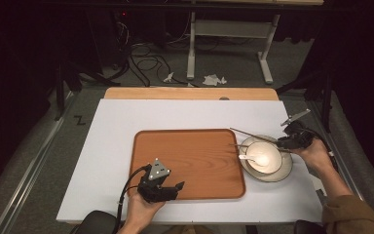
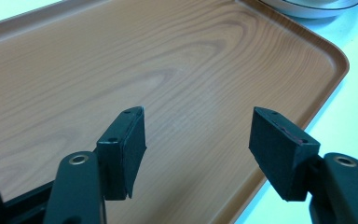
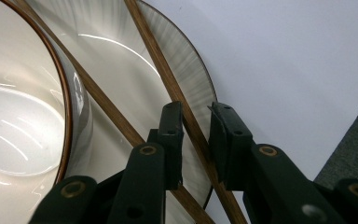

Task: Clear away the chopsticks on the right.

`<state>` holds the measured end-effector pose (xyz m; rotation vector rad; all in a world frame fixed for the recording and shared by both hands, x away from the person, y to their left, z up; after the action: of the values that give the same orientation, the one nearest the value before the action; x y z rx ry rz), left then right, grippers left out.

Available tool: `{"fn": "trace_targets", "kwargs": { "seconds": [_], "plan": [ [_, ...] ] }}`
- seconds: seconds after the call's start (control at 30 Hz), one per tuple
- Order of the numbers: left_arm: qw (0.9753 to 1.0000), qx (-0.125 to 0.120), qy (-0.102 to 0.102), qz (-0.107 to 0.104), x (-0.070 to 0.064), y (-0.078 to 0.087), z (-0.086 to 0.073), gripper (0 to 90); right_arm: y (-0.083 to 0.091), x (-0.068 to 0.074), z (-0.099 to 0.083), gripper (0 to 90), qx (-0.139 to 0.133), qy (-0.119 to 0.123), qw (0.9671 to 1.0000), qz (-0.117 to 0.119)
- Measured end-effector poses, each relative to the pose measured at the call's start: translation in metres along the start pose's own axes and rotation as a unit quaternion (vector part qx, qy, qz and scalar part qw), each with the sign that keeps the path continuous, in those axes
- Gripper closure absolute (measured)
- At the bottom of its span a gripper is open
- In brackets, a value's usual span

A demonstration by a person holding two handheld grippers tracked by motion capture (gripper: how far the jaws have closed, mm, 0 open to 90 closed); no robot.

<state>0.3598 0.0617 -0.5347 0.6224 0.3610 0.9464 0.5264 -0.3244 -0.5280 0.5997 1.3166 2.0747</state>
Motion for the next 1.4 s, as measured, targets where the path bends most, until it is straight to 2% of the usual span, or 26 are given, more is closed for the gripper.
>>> {"fn": "trace_targets", "kwargs": {
  "seconds": [0.07, 0.33, 0.4, 0.6, 0.8, 1.07, 1.2, 1.4],
  "plan": [
    [1.0, 0.001, 0.0, 0.0, 0.0, 0.0, 0.0, 36.1, -0.002, 0.0, -0.001, 74.6, 0.008, 0.007, 0.9999, -0.007],
    [1.0, 0.003, -0.001, 0.001, 0.0, -0.001, -0.001, 36.3, -0.003, -0.002, -0.001, 82.4, 0.02, 0.029, 0.9991, -0.022],
    [1.0, 0.004, -0.001, 0.003, 0.0, -0.001, -0.001, 36.4, -0.003, -0.003, -0.001, 84.1, 0.015, 0.041, 0.9987, -0.027],
    [1.0, 0.004, -0.001, 0.003, 0.0, -0.001, -0.001, 36.5, 0.0, -0.002, -0.001, 85.0, 0.014, 0.052, 0.9979, -0.035],
    [1.0, 0.0, -0.001, -0.001, -0.002, -0.001, 0.001, 36.6, 0.01, 0.003, 0.002, 85.4, -0.009, 0.051, 0.998, -0.037],
    [0.9999, -0.001, -0.011, -0.009, -0.004, -0.002, 0.004, 36.7, 0.035, 0.015, 0.001, 85.3, -0.041, 0.044, 0.9974, -0.039],
    [0.9998, -0.002, -0.013, -0.015, -0.006, -0.004, 0.006, 36.7, 0.053, 0.025, 0.001, 85.3, -0.071, 0.032, 0.9962, -0.039],
    [0.9996, -0.005, -0.016, -0.024, -0.008, -0.005, 0.009, 36.7, 0.069, 0.043, -0.003, 85.3, -0.088, 0.03, 0.9947, -0.045]
  ]
}}
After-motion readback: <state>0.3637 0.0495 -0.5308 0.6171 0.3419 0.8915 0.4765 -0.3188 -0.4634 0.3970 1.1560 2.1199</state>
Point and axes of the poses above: each handheld gripper's, and its own axes: y roughly backward along the jaws, z roughly out of its top, x roughly to its left, the point moved 9 cm from there along -y, roughly forward along the jaws, and after that the axes turned 10 degrees about z, right-handed, at the moved point
